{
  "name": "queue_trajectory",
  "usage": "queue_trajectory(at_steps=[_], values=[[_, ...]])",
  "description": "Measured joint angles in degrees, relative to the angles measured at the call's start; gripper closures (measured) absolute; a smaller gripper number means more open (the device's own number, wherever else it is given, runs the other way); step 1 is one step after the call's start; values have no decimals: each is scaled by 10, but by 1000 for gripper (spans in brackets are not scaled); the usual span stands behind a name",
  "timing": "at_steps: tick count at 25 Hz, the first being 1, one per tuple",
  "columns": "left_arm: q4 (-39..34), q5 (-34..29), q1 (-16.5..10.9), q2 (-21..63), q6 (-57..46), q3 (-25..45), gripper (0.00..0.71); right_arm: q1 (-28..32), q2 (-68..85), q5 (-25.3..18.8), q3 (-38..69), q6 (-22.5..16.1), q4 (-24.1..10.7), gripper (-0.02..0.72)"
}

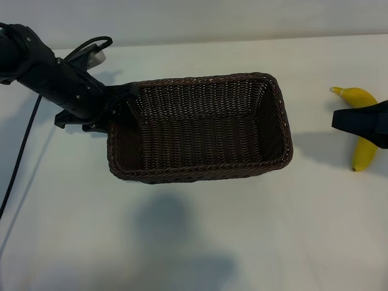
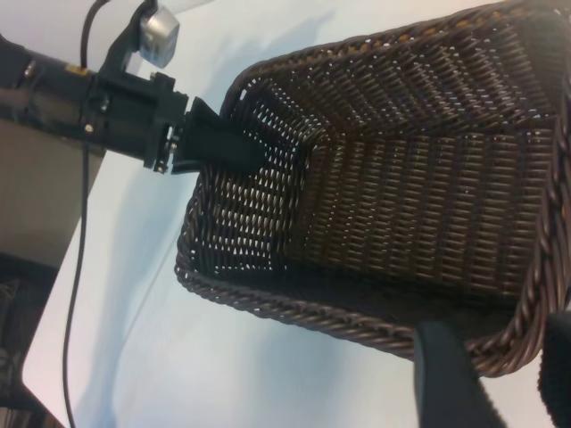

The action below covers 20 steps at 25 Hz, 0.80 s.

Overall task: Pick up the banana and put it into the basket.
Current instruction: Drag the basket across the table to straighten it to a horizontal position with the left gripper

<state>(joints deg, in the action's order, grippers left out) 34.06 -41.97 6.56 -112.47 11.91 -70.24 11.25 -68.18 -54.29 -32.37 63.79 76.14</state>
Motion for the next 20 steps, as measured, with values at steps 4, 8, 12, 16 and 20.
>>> queue_trajectory(at_steps=[4,8,12,16,20], values=[[-8,1,0,0,-14,0,288,0,0,1,0,0,0,409],[-8,2,0,0,-17,0,287,0,0,1,0,0,0,409],[-8,7,0,0,-17,0,287,0,0,1,0,0,0,409],[-8,7,0,0,-18,0,284,0,0,1,0,0,0,409],[-8,7,0,0,-18,0,244,0,0,1,0,0,0,409]])
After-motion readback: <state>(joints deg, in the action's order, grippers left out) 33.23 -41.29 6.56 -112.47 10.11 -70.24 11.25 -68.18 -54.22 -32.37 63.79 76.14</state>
